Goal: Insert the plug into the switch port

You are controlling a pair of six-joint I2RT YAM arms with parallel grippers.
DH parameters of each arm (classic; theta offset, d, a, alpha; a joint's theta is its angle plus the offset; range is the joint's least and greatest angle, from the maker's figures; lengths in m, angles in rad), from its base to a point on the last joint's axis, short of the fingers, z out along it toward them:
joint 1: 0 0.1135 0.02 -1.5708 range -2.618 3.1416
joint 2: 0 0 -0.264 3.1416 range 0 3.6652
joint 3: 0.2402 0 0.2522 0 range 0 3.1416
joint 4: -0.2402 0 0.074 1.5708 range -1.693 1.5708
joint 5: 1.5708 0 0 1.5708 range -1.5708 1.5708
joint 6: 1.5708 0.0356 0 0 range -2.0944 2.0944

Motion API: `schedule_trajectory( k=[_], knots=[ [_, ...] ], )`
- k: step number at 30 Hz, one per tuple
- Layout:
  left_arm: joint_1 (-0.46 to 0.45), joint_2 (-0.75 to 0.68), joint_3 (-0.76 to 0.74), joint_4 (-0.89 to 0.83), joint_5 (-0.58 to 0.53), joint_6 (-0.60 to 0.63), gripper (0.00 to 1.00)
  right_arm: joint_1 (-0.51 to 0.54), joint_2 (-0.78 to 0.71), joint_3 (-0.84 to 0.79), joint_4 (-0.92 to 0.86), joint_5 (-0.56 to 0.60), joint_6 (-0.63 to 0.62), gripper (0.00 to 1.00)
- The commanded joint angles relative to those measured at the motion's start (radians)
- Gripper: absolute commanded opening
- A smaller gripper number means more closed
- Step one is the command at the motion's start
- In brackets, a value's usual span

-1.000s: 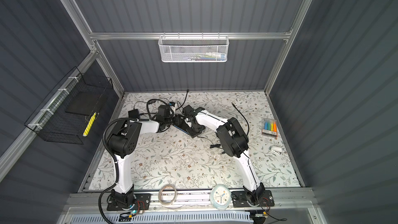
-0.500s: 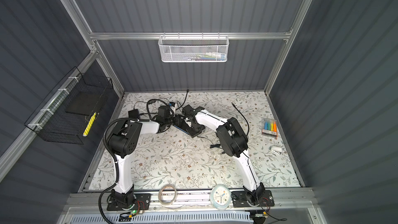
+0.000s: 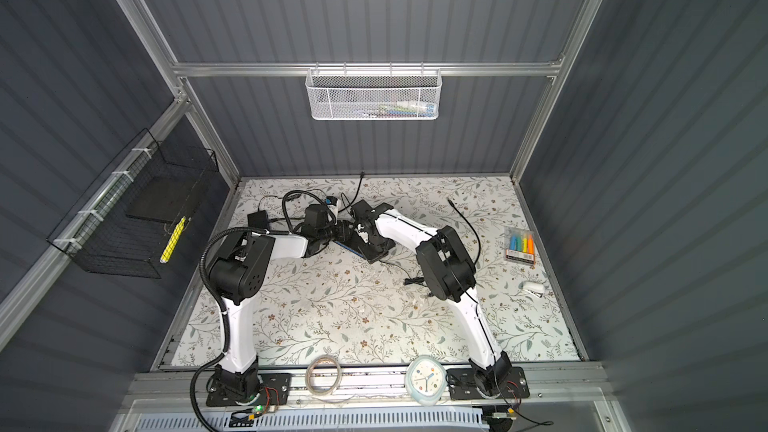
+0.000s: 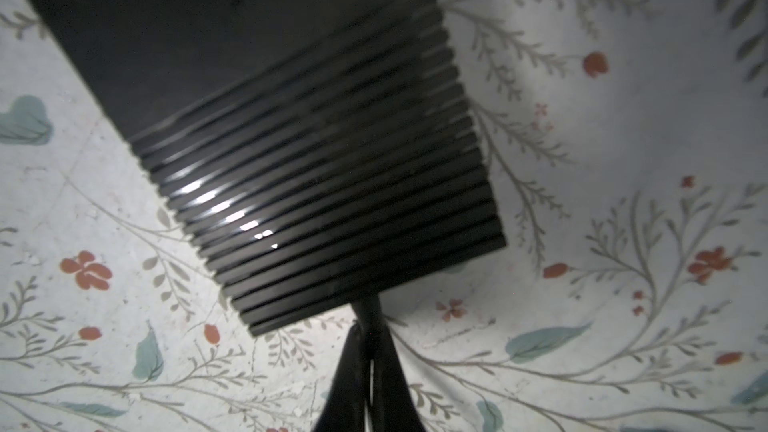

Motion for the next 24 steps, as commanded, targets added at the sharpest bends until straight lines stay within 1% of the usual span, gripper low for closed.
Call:
schedule_trajectory(
  k=[1, 15, 24],
  knots=[
    [-0.099, 0.103, -0.071, -0.24, 0.081, -0.037, 0.55, 0.039, -0.006, 0.096, 0.335, -0.127, 0.005, 0.0],
    [-0.108, 0.106, -0.07, -0.234, 0.086, -0.041, 0.55, 0.048, 0.014, 0.13, 0.373, -0.165, 0.052, 0.0],
    [-0.111, 0.108, -0.068, -0.232, 0.087, -0.044, 0.55, 0.058, 0.015, 0.12, 0.389, -0.165, 0.057, 0.0]
  ],
)
